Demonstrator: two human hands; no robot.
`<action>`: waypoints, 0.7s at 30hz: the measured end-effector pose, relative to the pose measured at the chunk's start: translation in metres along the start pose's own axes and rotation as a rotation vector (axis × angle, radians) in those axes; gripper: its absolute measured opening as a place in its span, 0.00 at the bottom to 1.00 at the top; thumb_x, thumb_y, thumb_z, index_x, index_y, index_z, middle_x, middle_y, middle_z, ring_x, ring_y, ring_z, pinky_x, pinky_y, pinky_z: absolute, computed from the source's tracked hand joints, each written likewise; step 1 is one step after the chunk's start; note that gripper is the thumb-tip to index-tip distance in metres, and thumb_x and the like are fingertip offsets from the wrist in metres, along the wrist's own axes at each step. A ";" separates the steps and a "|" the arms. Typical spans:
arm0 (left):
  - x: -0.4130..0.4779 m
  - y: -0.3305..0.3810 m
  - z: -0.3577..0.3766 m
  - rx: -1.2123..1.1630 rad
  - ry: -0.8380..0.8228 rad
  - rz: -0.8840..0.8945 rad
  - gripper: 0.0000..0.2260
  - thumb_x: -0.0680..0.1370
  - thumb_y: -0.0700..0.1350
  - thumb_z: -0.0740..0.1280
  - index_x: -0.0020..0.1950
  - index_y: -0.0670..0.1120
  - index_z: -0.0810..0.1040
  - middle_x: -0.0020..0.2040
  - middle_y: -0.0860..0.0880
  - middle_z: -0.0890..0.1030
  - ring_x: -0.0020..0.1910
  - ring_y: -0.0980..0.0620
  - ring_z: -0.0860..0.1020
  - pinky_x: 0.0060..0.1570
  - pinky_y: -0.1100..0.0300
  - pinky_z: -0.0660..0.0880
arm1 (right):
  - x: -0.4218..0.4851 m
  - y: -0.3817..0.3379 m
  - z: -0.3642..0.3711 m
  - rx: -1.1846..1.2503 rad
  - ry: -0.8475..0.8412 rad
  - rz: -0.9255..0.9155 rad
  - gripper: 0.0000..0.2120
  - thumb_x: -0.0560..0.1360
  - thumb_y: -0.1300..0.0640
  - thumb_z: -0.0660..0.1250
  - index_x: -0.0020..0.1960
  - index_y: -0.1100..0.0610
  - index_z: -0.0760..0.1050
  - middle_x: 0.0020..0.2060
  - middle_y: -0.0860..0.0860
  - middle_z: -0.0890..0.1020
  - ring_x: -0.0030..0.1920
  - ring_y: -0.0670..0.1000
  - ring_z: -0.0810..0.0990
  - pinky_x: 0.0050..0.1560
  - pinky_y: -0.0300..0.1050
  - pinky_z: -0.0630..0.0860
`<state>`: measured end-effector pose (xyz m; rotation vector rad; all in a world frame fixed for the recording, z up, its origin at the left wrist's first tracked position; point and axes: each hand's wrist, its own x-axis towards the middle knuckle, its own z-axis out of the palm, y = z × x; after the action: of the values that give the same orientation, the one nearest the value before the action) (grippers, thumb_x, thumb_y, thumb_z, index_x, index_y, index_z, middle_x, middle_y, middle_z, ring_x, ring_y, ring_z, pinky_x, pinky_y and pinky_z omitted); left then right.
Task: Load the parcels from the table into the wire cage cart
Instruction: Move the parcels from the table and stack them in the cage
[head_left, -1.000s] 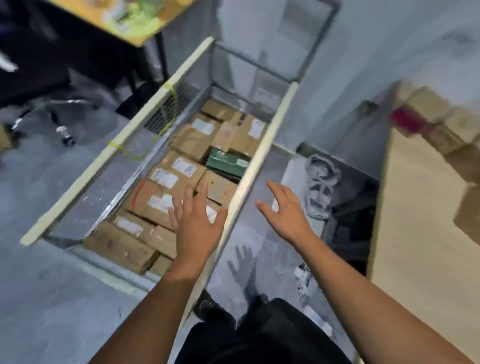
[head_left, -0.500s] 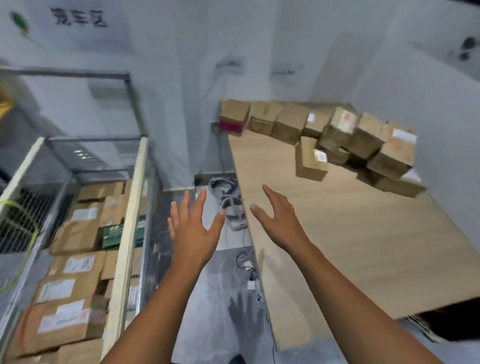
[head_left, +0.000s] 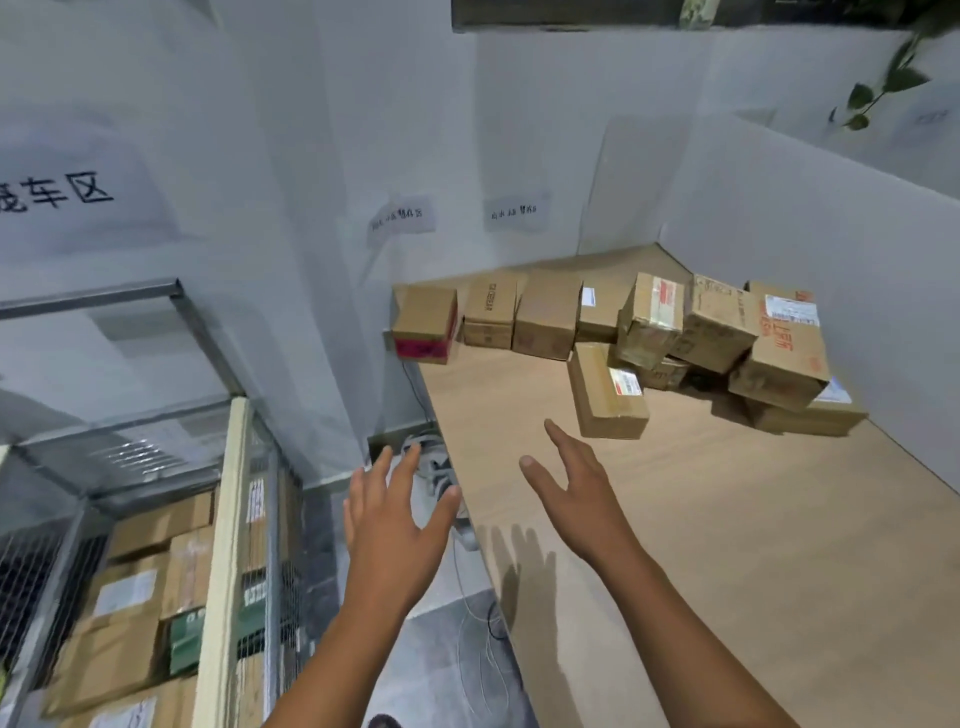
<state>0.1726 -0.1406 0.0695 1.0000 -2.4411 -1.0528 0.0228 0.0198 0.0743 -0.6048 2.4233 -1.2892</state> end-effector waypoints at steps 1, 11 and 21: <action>0.017 -0.004 0.001 0.000 -0.025 0.007 0.31 0.79 0.66 0.62 0.81 0.61 0.59 0.84 0.54 0.54 0.83 0.49 0.45 0.81 0.42 0.47 | 0.012 -0.001 0.004 0.007 0.021 0.023 0.32 0.81 0.37 0.64 0.82 0.40 0.59 0.81 0.45 0.63 0.80 0.48 0.60 0.79 0.51 0.60; 0.155 -0.015 -0.005 0.028 -0.221 0.165 0.34 0.78 0.71 0.60 0.81 0.60 0.60 0.83 0.50 0.57 0.83 0.44 0.49 0.80 0.42 0.51 | 0.087 -0.028 0.027 0.048 0.194 0.218 0.31 0.82 0.39 0.64 0.82 0.42 0.61 0.80 0.44 0.64 0.80 0.49 0.61 0.79 0.51 0.61; 0.243 0.013 0.049 0.049 -0.368 0.199 0.31 0.80 0.66 0.60 0.82 0.61 0.58 0.84 0.53 0.53 0.83 0.48 0.46 0.81 0.44 0.47 | 0.164 -0.009 0.008 0.008 0.232 0.356 0.29 0.83 0.40 0.64 0.81 0.46 0.64 0.78 0.50 0.68 0.76 0.54 0.68 0.75 0.56 0.69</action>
<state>-0.0319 -0.2790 0.0454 0.5995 -2.7985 -1.2001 -0.1116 -0.0741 0.0627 -0.0132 2.5542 -1.2713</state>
